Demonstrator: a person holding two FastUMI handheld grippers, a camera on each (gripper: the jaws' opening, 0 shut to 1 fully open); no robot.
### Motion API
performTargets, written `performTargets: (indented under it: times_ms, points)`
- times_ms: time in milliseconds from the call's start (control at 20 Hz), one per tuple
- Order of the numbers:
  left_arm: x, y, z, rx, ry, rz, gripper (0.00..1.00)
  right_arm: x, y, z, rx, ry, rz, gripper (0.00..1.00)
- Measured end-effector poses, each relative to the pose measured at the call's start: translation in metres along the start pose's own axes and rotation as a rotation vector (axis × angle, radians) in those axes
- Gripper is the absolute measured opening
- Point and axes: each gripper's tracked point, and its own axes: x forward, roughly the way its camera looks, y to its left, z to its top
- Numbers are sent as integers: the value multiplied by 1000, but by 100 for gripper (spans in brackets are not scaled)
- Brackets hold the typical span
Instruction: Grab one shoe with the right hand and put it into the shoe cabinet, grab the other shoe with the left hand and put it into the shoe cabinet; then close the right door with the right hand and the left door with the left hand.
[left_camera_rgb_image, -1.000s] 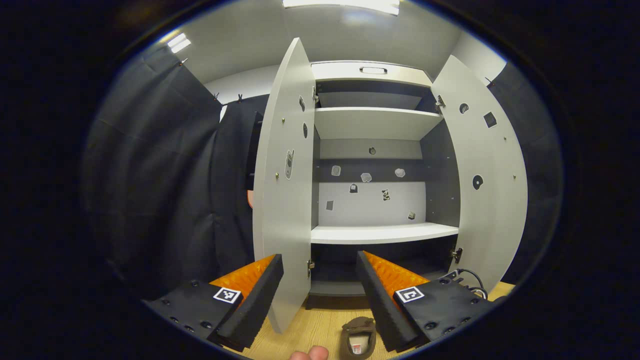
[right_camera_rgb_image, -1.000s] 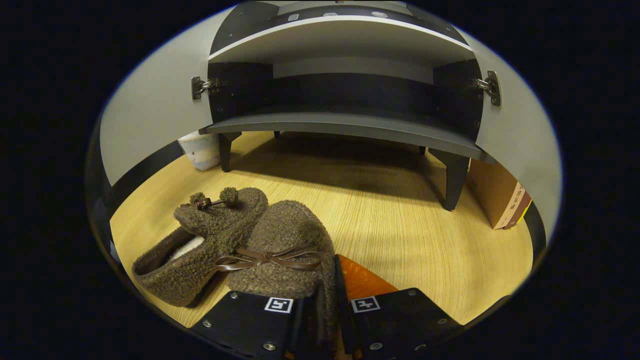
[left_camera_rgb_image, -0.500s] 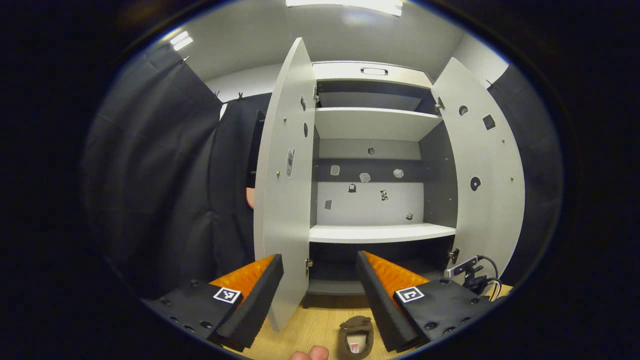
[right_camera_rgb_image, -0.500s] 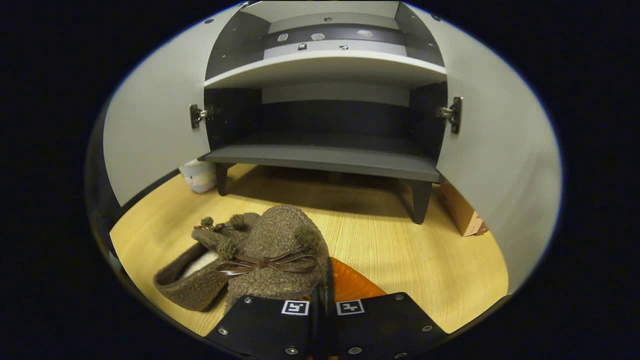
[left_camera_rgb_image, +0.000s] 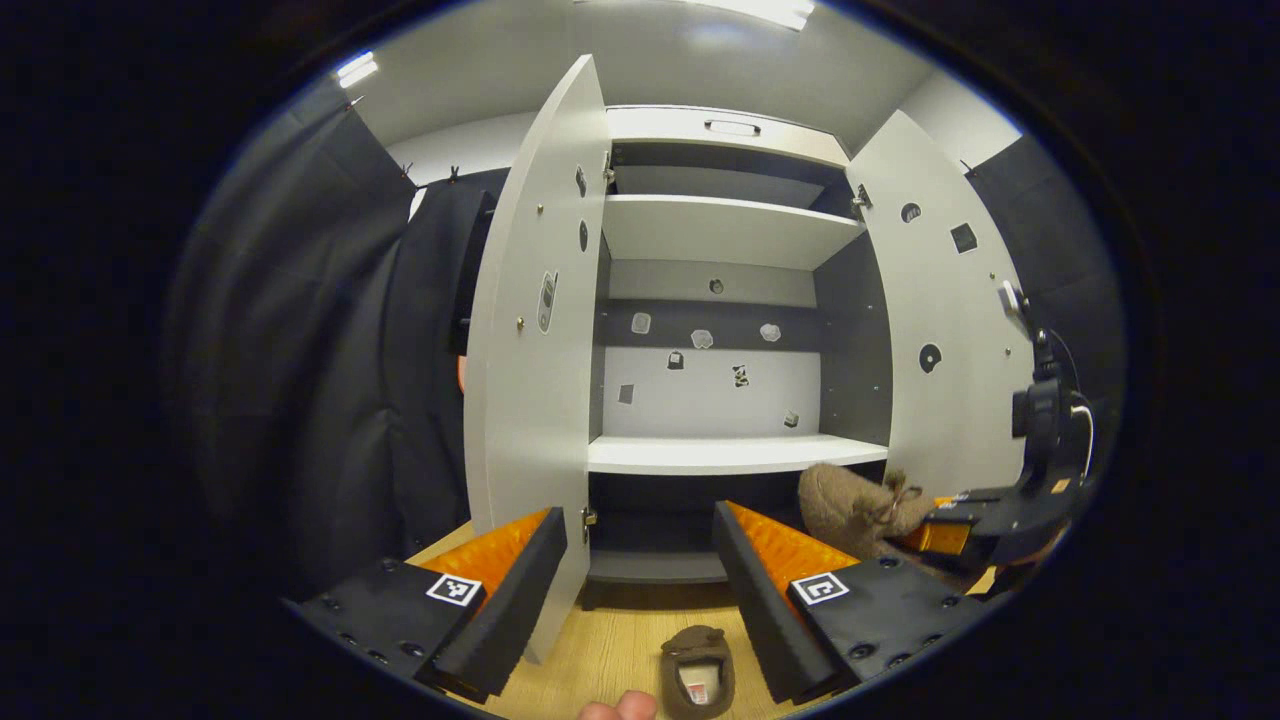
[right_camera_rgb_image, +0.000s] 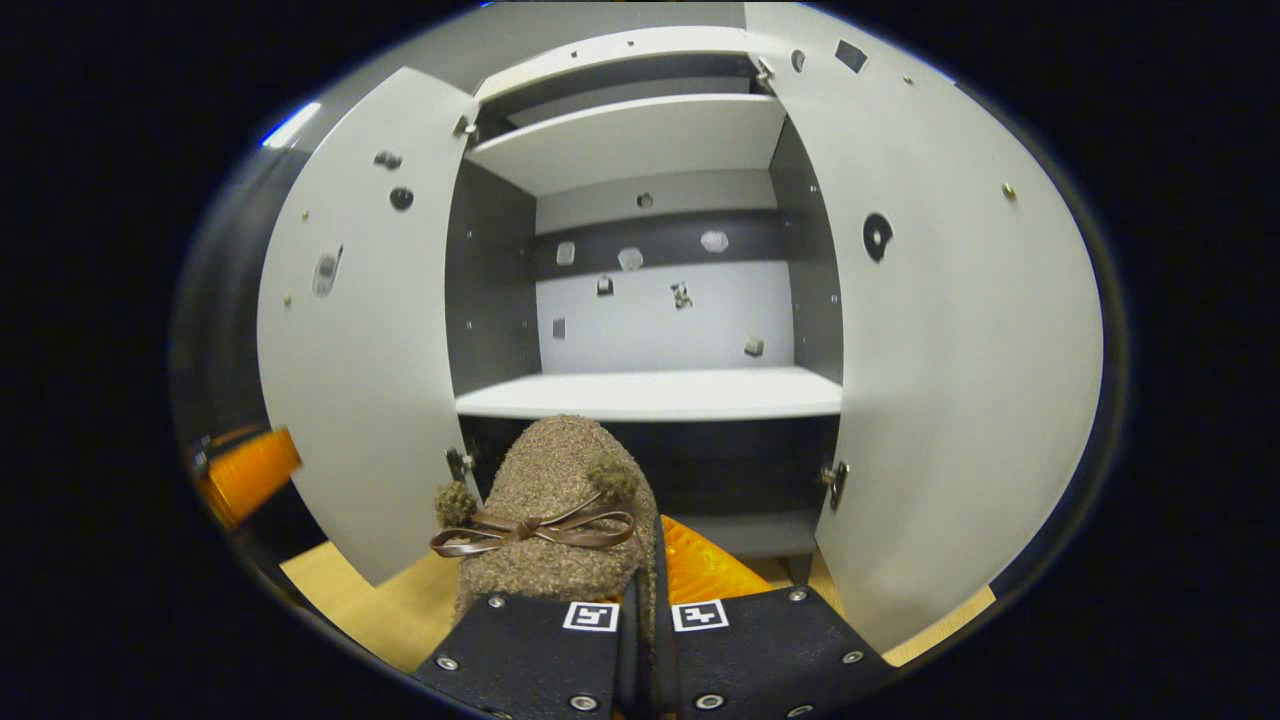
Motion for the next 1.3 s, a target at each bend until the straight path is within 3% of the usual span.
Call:
performTargets:
  times_ms: [200,350,500,550,850,1100,1300]
  points:
    - [0,-4,4,30,-17,0,96,44,-17,90,-12,-105,-36,5]
    - [-3,-14,6,41,-19,-24,96,87,-36,123,23,-52,-86,5]
    - [-5,-24,3,26,-9,-46,97,147,-58,143,-32,-60,-165,5]
    - [-5,-25,2,25,-6,-45,94,166,-62,143,-41,-39,-181,5]
    - [-5,-17,-3,29,8,-27,97,264,-92,97,-35,141,-242,5]
    - [-8,-4,-15,21,43,14,96,295,-116,58,39,273,-300,7]
    - [-8,0,-19,17,53,28,96,298,-125,34,32,354,-319,19]
